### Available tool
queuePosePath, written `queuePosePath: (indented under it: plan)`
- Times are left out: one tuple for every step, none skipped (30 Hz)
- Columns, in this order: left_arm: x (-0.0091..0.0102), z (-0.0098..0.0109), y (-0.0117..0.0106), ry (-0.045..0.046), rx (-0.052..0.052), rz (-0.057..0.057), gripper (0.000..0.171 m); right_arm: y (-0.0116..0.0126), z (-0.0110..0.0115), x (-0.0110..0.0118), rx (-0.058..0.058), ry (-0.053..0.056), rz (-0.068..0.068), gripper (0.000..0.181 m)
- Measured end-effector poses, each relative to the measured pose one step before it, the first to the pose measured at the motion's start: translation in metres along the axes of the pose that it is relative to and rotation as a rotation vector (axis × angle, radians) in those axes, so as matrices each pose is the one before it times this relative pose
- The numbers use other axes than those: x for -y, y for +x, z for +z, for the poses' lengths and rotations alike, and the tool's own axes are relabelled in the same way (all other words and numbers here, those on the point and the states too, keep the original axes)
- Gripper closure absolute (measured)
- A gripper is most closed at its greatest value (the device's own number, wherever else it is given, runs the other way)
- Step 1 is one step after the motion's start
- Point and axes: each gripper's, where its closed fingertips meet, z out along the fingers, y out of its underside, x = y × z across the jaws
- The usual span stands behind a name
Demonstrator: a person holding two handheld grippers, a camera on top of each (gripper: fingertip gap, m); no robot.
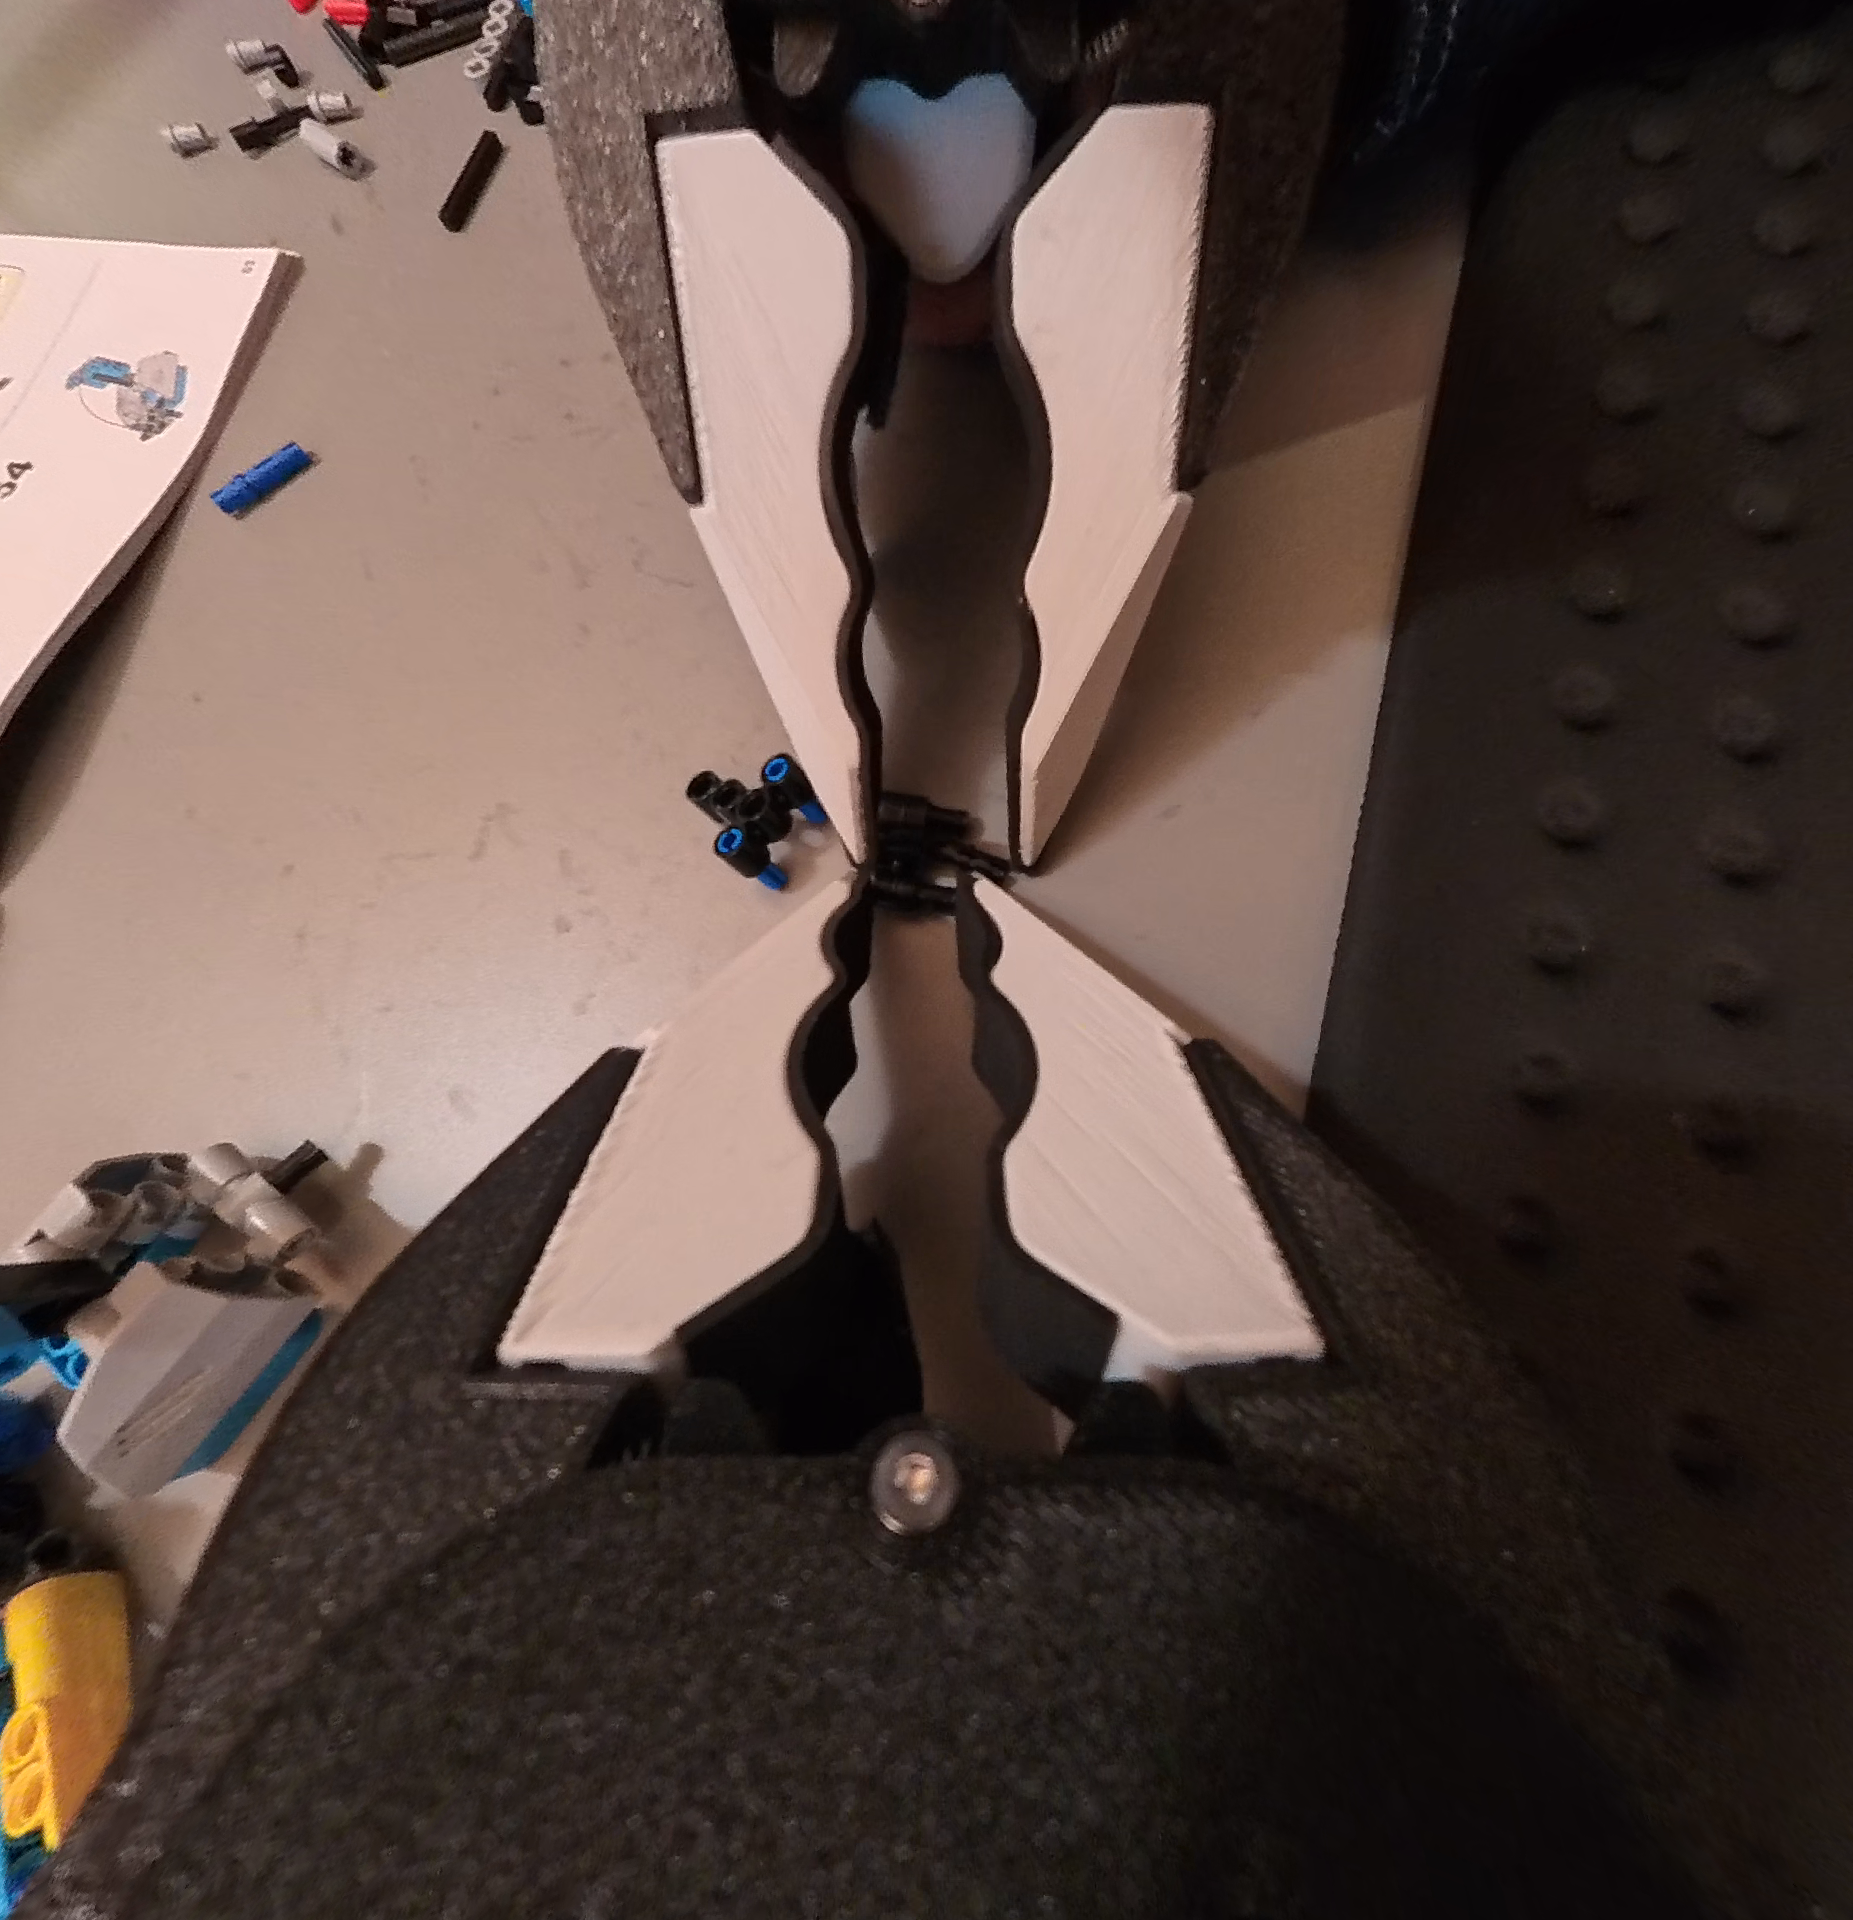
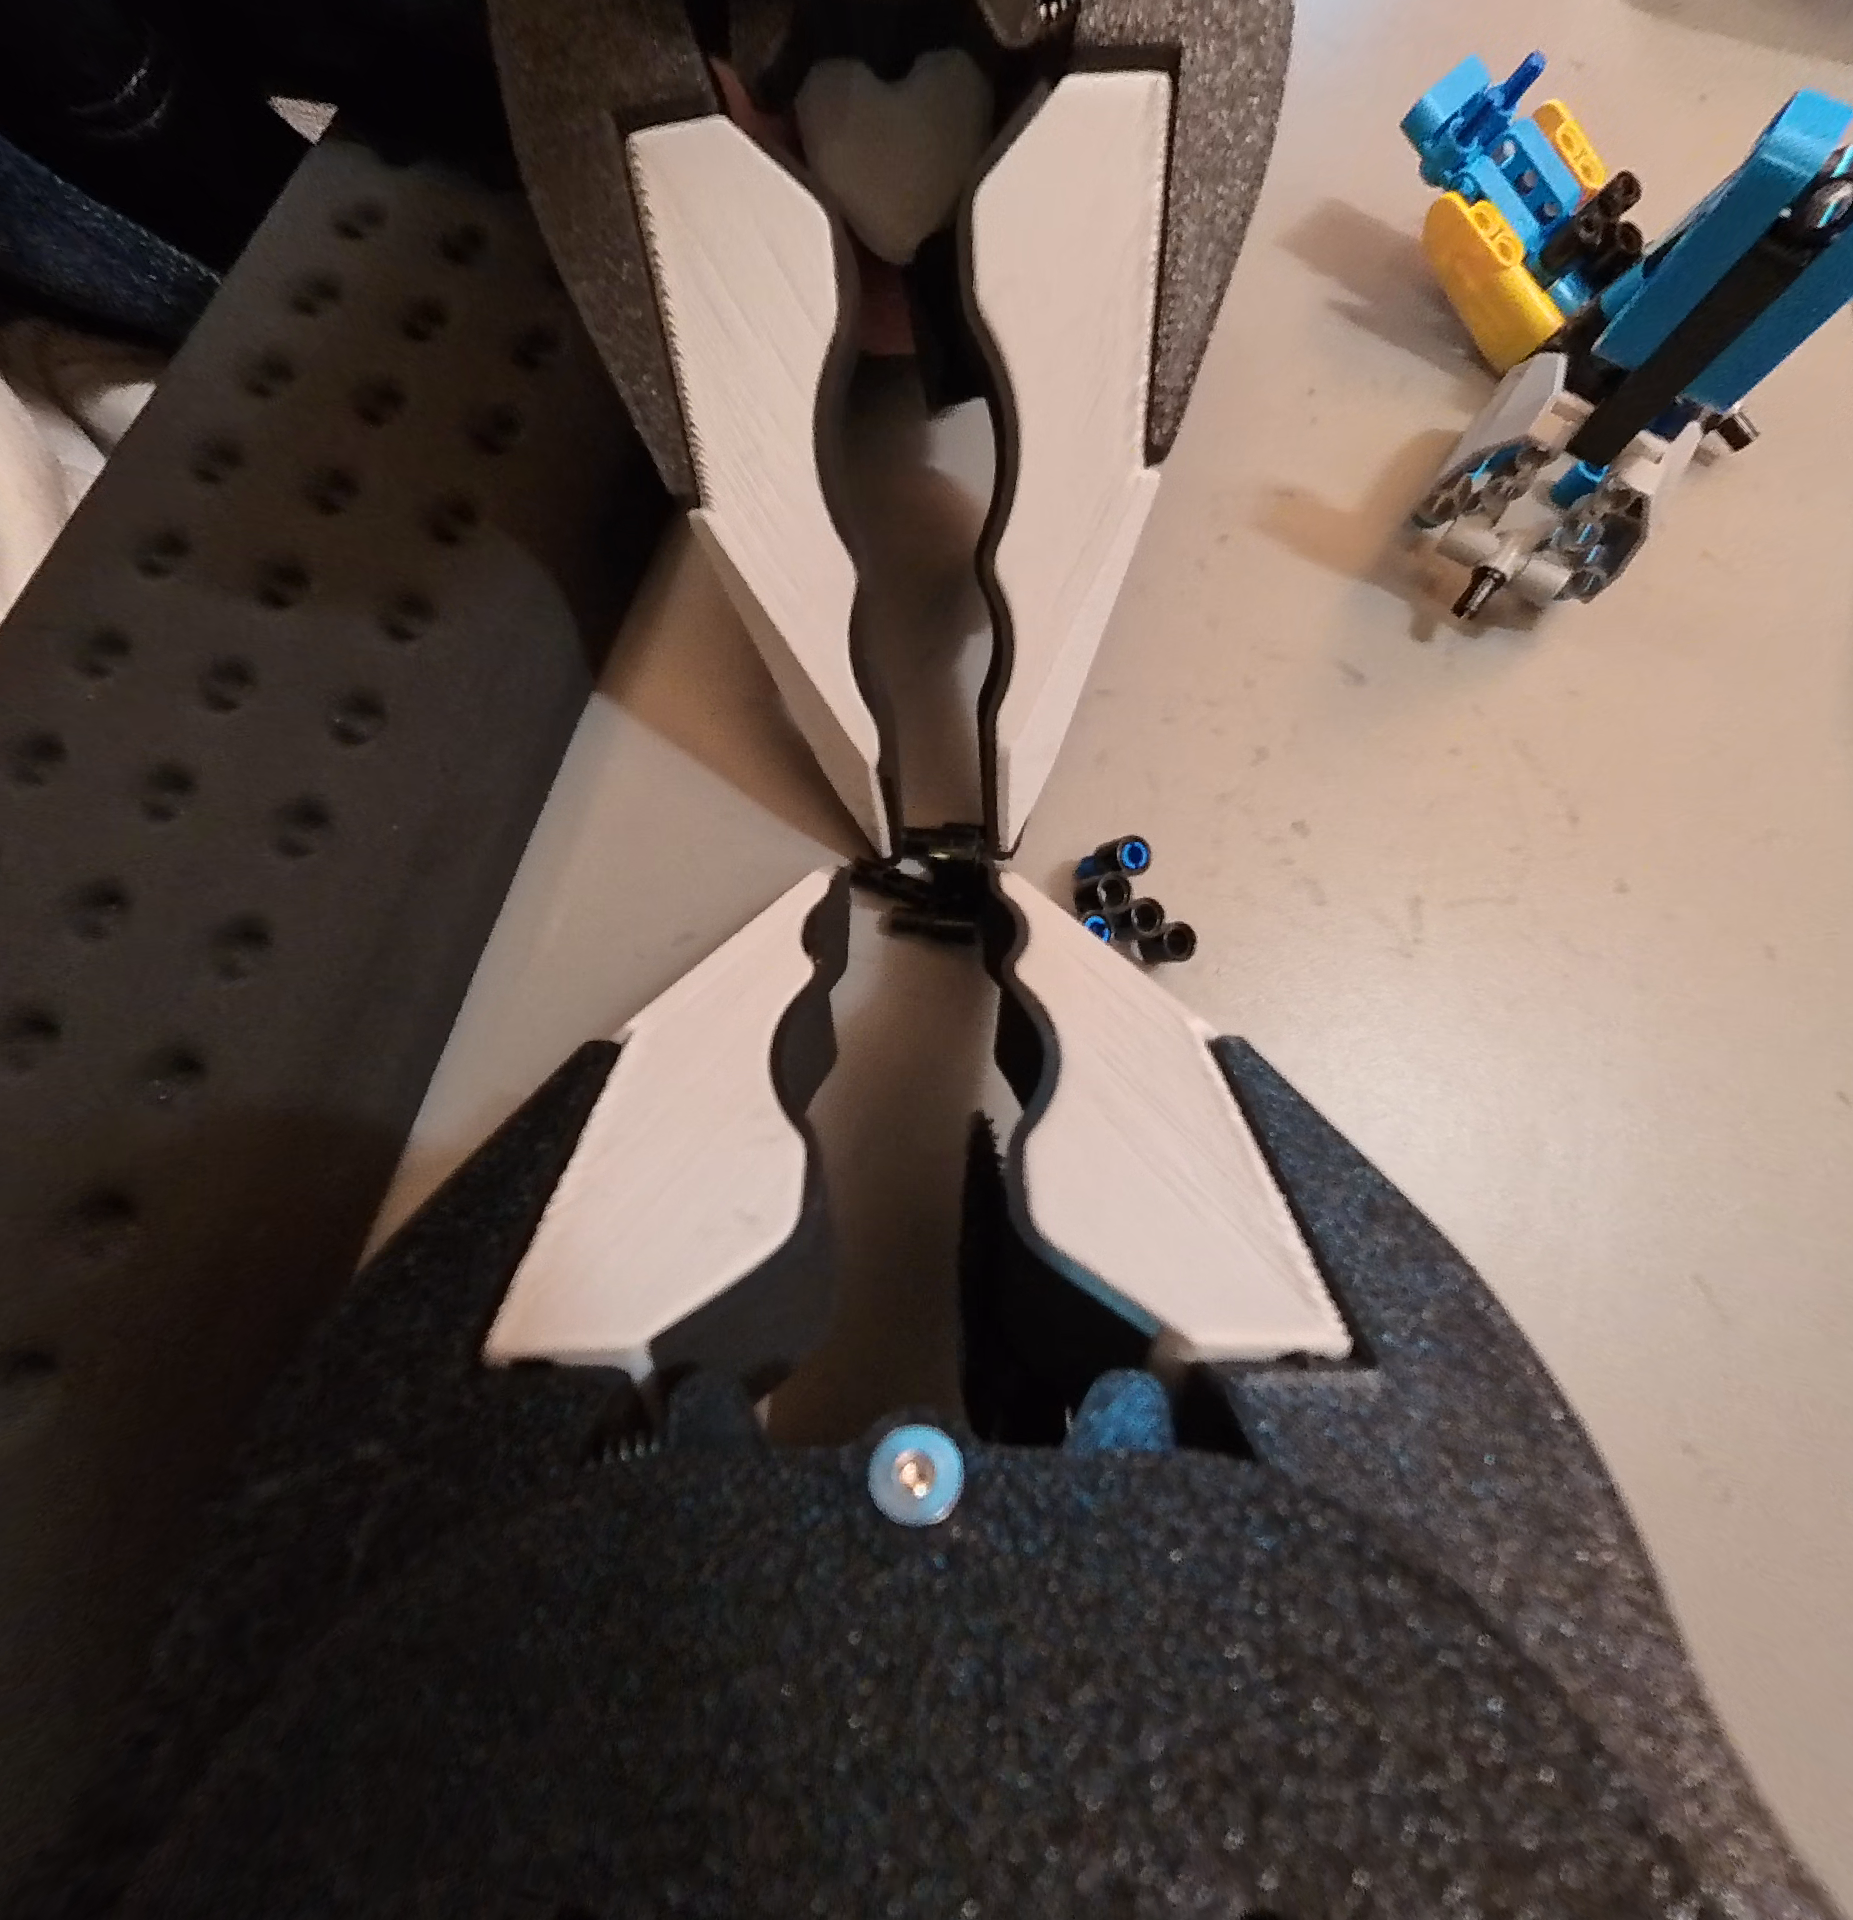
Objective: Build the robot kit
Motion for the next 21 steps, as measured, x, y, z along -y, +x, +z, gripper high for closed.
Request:
queuePosePath:
  plan:
    - [0.00011,0.00008,0.00012,0.00036,-0.0007,0.0012,0.156,-0.00007,-0.00009,-0.00006,0.0028,0.0003,0.0024,0.156]
    - [0.00008,-0.00006,-0.00001,0.00041,-0.0017,-0.001,0.156,-0.00001,0.00002,-0.00013,0.0016,-0.0002,0.0026,0.156]
    - [-0.00003,0.00008,-0.00005,-0.00001,-0.0042,-0.0052,0.156,0.00005,-0.00003,-0.00005,0.0004,-0.0002,0.0013,0.156]
    - [0.00007,0.00002,-0.00002,0.00009,-0.0042,-0.0057,0.156,0.00002,-0.00004,-0.00001,-0.0007,0.0003,-0.0005,0.156]
    - [0.00006,0.00015,-0.00001,-0.00025,-0.0028,-0.0025,0.156,0.00006,-0.00007,-0.00005,-0.0001,0.0002,0.0005,0.156]
    - [0.0001,0.00012,0.00005,0.0002,-0.0016,-0.0002,0.156,-0.00002,0.00007,-0.00012,0.0021,-0.0005,0.0033,0.156]
    - [0.00018,0.00023,-0.00003,-0.00025,-0.001,0.0001,0.156,-0.00004,0.0,-0.00016,0.002,-0.0003,0.0037,0.156]
    - [0.00007,0.00011,0.00001,-0.0001,-0.0017,-0.0008,0.156,0.00004,-0.0001,-0.00009,0.0009,0.0,0.0017,0.156]
    - [0.00005,0.0001,0.00001,-0.00021,-0.0012,-0.0017,0.156,0.00002,-0.00002,-0.00003,-0.0003,-0.0002,0.0004,0.156]
    - [-0.00003,0.00016,-0.00013,-0.0003,-0.0003,-0.0015,0.156,0.0,-0.00006,0.00006,-0.0015,-0.0002,0.0001,0.156]
    - [-0.00003,0.00003,-0.00012,-0.00035,-0.0008,-0.0023,0.156,0.00008,-0.0002,0.00015,-0.0037,0.0007,-0.001,0.156]
    - [-0.00005,-0.00003,-0.00005,-0.00002,-0.0009,-0.002,0.156,0.00025,-0.00021,0.00011,-0.0064,0.0002,-0.0025,0.156]
    - [0.0,0.00002,-0.00011,-0.00007,-0.0001,-0.001,0.156,0.0012,-0.00027,0.00017,-0.0112,-0.0001,0.0009,0.154]
    - [-0.00002,0.0,0.00003,-0.00022,-0.0006,-0.0008,0.156,0.00073,-0.00041,0.00037,-0.0069,-0.0009,0.008,0.15]
    - [0.0,0.00002,0.00001,-0.00011,-0.0009,-0.0012,0.156,0.00015,-0.00067,0.00123,-0.0009,0.0047,0.011,0.148]
    - [-0.00001,0.00001,-0.00005,-0.00009,-0.0002,-0.0004,0.156,-0.0001,-0.00052,0.00083,0.0014,0.003,0.0128,0.148]
    - [-0.00002,-0.00001,0.00001,-0.00018,0.0,0.0,0.156,0.00024,-0.00012,-0.00053,-0.0024,-0.0055,0.0116,0.148]
    - [-0.00003,0.00002,-0.00005,-0.00033,-0.001,-0.0015,0.156,0.0009,-0.00014,-0.00085,-0.0085,-0.0078,0.0114,0.147]
    - [-0.00007,-0.00002,-0.00003,-0.00028,-0.002,-0.0029,0.156,0.00095,-0.00025,-0.00038,-0.0101,-0.0056,0.0124,0.147]
    - [-0.0001,-0.00004,0.00002,-0.00047,-0.0021,-0.0033,0.156,-0.00013,-0.0006,0.00015,-0.0032,-0.0016,0.0124,0.147]
    - [-0.0001,0.00011,-0.00002,-0.00051,-0.0024,-0.0033,0.156,0.00018,-0.00065,-0.00074,-0.0047,-0.0039,0.0137,0.147]
